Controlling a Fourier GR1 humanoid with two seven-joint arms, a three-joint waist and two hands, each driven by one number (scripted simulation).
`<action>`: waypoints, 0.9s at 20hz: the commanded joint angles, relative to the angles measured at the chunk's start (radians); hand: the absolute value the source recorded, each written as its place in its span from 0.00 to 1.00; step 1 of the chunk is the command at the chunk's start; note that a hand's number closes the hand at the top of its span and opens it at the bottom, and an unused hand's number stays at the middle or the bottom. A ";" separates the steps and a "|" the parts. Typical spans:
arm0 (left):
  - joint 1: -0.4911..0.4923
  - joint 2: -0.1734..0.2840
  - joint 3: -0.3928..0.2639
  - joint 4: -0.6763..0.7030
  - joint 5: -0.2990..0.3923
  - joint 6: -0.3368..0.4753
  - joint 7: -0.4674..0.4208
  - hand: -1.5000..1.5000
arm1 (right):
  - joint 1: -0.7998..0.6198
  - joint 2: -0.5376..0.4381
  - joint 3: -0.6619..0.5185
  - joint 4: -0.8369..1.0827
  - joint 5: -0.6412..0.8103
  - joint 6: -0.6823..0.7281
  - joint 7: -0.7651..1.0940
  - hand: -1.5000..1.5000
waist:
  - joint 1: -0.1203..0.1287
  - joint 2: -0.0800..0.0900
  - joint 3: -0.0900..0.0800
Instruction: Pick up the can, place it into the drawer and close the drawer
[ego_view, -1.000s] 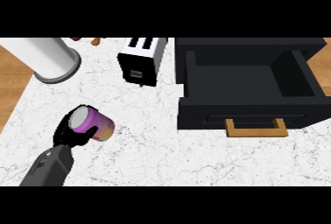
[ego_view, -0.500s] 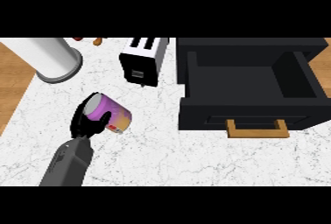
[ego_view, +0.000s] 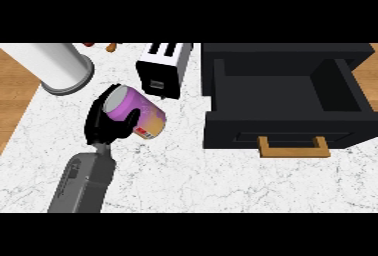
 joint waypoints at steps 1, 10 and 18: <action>-0.061 -0.009 -0.098 -0.109 -0.011 0.154 0.096 1.00 | -0.044 0.005 0.039 -0.013 0.028 -0.050 0.013 0.00 | -0.004 0.003 0.000; -0.111 0.000 -0.113 -0.325 -0.076 0.239 0.321 1.00 | 0.008 0.005 0.007 -0.023 -0.005 -0.015 0.006 0.00 | -0.006 0.002 0.000; -0.411 -0.009 -0.188 -0.103 -0.087 0.418 0.335 1.00 | -0.014 -0.017 0.004 0.000 -0.023 -0.001 0.029 0.00 | -0.018 0.005 -0.001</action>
